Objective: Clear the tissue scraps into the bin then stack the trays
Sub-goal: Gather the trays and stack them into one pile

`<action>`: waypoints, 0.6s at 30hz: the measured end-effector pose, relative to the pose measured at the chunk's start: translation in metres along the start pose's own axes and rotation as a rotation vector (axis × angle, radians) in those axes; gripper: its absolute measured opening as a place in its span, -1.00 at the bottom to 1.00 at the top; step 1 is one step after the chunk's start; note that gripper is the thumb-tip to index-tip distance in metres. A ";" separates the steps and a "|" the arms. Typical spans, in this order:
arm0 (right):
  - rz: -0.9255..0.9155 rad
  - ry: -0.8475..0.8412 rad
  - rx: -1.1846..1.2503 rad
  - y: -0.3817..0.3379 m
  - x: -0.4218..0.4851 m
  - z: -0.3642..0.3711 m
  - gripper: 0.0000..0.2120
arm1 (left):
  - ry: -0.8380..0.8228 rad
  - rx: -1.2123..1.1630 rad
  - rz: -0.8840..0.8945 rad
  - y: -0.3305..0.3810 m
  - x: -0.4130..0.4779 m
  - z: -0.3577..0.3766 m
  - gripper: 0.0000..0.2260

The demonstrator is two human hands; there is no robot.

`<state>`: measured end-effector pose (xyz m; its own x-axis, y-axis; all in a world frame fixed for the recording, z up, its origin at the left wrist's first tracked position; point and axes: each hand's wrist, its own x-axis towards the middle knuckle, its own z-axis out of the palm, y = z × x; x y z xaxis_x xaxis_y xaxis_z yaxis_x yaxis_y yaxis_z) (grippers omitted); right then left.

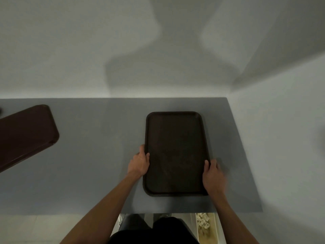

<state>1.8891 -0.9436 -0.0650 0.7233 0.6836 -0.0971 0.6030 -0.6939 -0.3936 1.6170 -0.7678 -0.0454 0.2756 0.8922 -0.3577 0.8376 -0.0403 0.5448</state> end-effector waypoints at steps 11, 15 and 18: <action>-0.085 0.030 -0.037 -0.053 -0.046 0.024 -0.80 | 0.069 0.047 -0.052 -0.054 -0.030 -0.026 -0.64; -0.110 -0.039 0.018 -0.077 -0.065 0.027 -0.67 | 0.091 0.197 -0.009 -0.085 -0.043 -0.032 -0.52; -0.132 -0.053 0.035 -0.096 -0.080 0.031 -0.64 | 0.116 0.221 -0.033 -0.103 -0.048 -0.045 -0.54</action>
<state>1.7627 -0.9247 -0.0482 0.6194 0.7799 -0.0901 0.6788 -0.5897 -0.4375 1.4960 -0.7863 -0.0502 0.2014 0.9397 -0.2764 0.9314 -0.0964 0.3510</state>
